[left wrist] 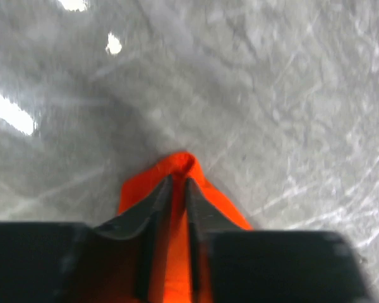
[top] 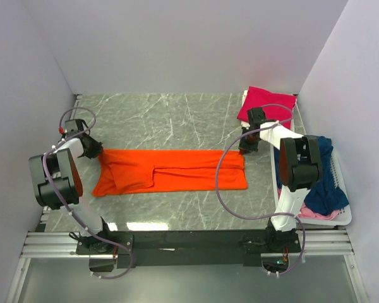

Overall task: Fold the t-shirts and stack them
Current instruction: Fold the tshirt

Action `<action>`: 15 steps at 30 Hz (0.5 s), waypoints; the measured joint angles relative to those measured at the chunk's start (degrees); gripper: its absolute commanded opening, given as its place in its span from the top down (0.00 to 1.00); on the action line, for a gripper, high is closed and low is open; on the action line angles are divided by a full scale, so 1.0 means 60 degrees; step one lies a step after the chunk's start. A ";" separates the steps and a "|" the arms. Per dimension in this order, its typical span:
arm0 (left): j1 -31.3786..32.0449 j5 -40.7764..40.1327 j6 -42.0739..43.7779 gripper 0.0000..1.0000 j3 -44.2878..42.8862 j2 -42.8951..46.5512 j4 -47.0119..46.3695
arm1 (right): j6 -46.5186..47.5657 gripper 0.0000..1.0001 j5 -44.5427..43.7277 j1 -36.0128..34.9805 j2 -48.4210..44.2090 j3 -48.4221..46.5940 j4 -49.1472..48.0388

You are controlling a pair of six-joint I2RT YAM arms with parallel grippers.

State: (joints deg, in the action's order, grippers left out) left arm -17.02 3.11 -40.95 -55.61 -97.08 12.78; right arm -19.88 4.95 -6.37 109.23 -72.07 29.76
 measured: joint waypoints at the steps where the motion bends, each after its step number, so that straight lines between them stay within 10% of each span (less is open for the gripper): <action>1: -0.0004 -0.0029 0.0029 0.70 -0.0135 -0.0138 -0.0011 | 0.0000 0.93 0.0011 0.0004 0.0000 0.0000 0.0004; 7: -0.0018 -0.0586 0.0229 0.53 -0.0925 -0.0361 0.0437 | -0.0036 0.59 -0.0076 0.0004 -0.0004 -0.0026 0.0138; 15: 0.0044 -0.1479 0.0182 0.44 -0.1625 0.0845 0.1599 | 0.0127 0.55 -0.0681 0.0000 -0.0514 -0.0608 0.0816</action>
State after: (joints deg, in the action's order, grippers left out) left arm -16.75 -5.76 -39.86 -65.36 -92.01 22.37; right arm -19.11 0.86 -6.37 106.15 -75.72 34.65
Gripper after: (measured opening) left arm 0.554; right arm 0.447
